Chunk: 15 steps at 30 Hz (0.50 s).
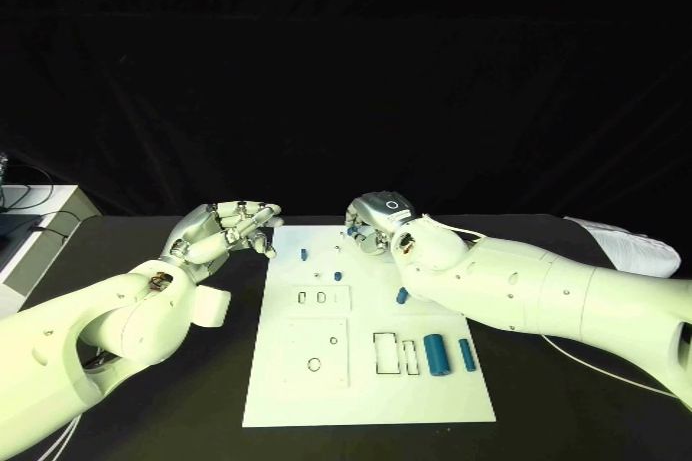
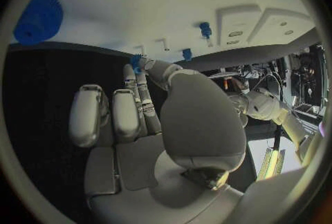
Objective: Assemble the parts on the task board
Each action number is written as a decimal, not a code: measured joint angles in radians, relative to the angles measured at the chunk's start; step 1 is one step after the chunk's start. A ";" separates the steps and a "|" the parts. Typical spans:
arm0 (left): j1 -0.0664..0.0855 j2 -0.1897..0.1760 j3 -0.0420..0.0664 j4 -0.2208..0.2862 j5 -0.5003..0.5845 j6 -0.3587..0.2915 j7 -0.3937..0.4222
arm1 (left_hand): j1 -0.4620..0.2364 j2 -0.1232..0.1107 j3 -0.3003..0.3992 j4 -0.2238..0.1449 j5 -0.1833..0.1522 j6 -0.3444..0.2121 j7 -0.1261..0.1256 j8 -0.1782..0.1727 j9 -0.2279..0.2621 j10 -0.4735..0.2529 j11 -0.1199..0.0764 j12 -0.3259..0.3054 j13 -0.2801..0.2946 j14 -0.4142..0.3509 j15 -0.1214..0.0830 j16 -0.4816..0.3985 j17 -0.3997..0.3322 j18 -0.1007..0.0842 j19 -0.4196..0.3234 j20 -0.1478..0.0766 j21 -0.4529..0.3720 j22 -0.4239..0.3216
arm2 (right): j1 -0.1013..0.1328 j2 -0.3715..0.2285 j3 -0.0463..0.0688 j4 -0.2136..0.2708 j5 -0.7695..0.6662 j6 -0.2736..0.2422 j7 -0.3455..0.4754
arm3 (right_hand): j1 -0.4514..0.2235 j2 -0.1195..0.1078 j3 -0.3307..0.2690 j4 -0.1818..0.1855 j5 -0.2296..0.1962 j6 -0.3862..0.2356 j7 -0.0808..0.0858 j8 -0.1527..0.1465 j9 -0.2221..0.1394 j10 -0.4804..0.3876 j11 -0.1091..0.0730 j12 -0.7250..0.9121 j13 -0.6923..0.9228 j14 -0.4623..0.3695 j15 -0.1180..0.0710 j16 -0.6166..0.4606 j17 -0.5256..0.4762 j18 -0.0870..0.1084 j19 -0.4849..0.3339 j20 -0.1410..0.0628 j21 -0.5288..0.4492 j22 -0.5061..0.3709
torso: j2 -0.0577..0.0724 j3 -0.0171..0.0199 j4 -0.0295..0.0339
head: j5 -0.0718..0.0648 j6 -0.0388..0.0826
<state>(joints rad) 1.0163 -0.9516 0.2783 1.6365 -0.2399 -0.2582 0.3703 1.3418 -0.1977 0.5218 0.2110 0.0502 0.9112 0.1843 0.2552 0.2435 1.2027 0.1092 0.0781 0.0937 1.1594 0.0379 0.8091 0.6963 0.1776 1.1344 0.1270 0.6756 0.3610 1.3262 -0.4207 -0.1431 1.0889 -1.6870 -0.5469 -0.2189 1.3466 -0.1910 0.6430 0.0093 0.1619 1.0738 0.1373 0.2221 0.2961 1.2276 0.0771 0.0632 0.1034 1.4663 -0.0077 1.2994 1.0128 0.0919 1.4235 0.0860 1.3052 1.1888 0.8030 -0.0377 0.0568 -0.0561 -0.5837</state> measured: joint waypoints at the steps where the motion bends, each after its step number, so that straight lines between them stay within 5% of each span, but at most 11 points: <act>1: 0.000 0.000 0.000 0.000 0.000 0.000 0.000 | 0.000 0.000 0.000 0.000 0.000 0.000 0.000 0.000 0.000 0.000 0.000 0.000 0.000 0.000 0.000 0.000 0.000 0.000 0.000 0.000 0.000 0.000 | 0.000 0.003 0.000 -0.002 0.001 -0.001 0.000 | 0.000 0.000 0.000 0.000 0.000 0.000 0.000 0.000 0.000 0.000 0.000 0.000 0.000 0.000 0.000 0.000 0.000 0.000 0.000 0.000 0.000 0.000 | 0.001 -0.0011 0.0010 | -0.001 0.000; 15: 0.000 0.000 0.003 -0.001 -0.004 0.002 -0.001 | 0.000 0.000 0.000 0.000 0.000 0.000 0.000 0.000 0.000 0.000 0.000 0.000 0.000 0.000 0.000 0.000 0.000 0.000 0.000 0.000 0.000 0.000 | -0.004 0.030 0.001 -0.026 0.005 -0.014 0.000 | 0.000 0.000 0.000 0.000 -0.004 0.000 0.000 0.000 0.002 0.001 -0.001 -0.005 0.009 0.000 0.000 0.000 0.000 0.000 0.000 0.000 0.000 0.001 | 0.010 -0.0099 0.0105 | -0.002 0.003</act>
<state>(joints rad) 1.0164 -0.9514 0.2810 1.6359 -0.2438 -0.2561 0.3693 1.3418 -0.1978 0.5217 0.2110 0.0502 0.9113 0.1843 0.2552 0.2435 1.2027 0.1092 0.0781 0.0936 1.1594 0.0380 0.8091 0.6962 0.1777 1.1344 0.1270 0.6755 0.3610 1.3224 -0.3908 -0.1419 1.0626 -1.6825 -0.5608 -0.2192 1.3465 -0.1911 0.6428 0.0094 0.1582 1.0735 0.1374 0.2218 0.2976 1.2283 0.0764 0.0580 0.1127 1.4663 -0.0077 1.2993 1.0127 0.0919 1.4234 0.0859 1.3051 1.1896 0.8128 -0.0476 0.0673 -0.0585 -0.5811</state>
